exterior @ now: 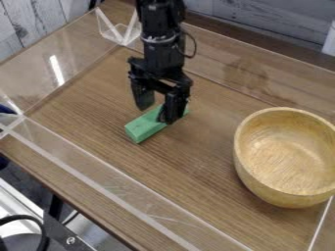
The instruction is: Put the green block in the brown bowl
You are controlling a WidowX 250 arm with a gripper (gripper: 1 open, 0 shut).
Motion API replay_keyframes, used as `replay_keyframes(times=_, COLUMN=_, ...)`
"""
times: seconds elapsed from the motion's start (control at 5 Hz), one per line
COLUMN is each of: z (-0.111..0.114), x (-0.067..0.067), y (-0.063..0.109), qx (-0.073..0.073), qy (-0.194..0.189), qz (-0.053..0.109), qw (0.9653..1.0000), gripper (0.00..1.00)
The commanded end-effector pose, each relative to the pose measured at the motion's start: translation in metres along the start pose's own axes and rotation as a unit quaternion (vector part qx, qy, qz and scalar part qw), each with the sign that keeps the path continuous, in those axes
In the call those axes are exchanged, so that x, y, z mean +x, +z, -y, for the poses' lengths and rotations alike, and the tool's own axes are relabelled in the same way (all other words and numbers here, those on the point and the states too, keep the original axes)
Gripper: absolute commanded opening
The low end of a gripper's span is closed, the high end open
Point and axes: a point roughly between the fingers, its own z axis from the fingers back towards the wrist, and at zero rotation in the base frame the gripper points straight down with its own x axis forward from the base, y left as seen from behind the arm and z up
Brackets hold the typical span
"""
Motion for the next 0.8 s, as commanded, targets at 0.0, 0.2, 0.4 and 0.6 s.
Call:
replay_keyframes(times=0.0, z=-0.007, x=0.006, y=0.001, qx=0.013, qy=0.004, qz=0.010, qw=0.9999, gripper=1.00)
replay_keyframes(times=0.2, z=-0.008, x=0.007, y=-0.004, qx=0.012, qy=0.008, qz=0.005, qw=0.9999, gripper=0.00)
replay_keyframes(times=0.4, z=-0.008, x=0.010, y=0.000, qx=0.012, qy=0.009, qz=0.011, qw=0.9998, gripper=0.00)
replay_keyframes(times=0.6, z=-0.006, x=0.012, y=0.014, qx=0.011, qy=0.009, qz=0.025, qw=0.9996, gripper=0.00)
